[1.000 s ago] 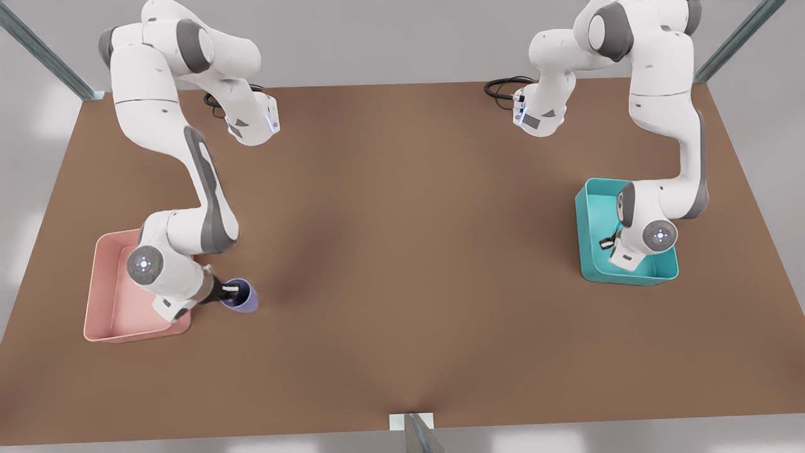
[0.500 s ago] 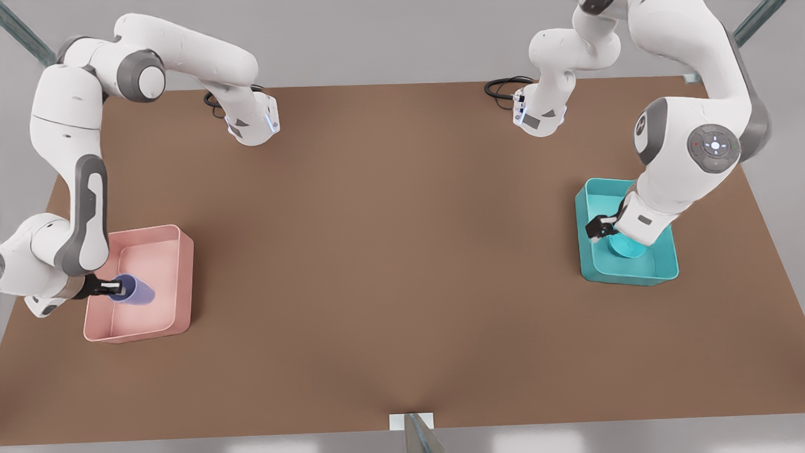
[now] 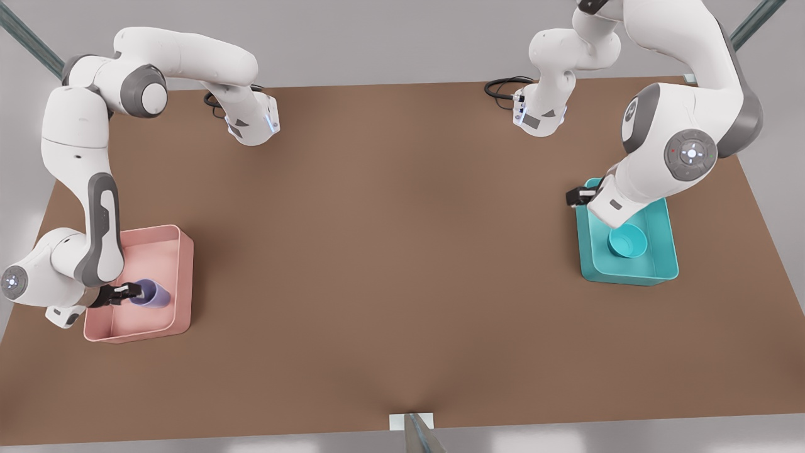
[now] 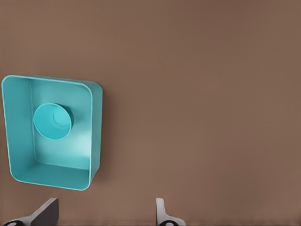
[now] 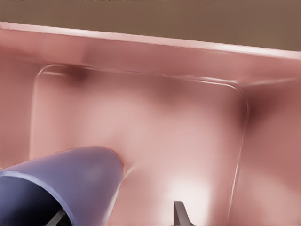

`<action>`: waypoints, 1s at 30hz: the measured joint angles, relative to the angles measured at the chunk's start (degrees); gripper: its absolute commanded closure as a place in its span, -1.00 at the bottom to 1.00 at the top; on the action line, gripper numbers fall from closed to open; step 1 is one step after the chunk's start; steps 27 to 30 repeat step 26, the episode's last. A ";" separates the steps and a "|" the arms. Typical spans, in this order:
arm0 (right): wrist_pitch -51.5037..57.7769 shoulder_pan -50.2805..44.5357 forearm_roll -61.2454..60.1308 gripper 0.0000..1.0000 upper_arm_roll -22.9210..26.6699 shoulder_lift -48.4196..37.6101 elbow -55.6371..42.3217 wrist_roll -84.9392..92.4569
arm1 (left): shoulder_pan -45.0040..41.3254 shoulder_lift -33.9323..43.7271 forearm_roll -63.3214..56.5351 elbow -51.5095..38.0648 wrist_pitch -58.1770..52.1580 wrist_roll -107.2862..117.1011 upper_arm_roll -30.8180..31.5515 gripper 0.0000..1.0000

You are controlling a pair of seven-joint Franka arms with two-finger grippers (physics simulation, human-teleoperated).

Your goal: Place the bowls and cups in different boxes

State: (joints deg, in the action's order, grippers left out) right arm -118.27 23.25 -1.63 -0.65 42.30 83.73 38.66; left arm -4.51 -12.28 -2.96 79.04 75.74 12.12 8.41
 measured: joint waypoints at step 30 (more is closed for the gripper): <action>34.06 -20.75 0.95 -1.00 -0.09 -35.86 4.92 -19.18 | 0.37 -0.38 0.02 0.18 -1.56 -1.73 0.00 -1.00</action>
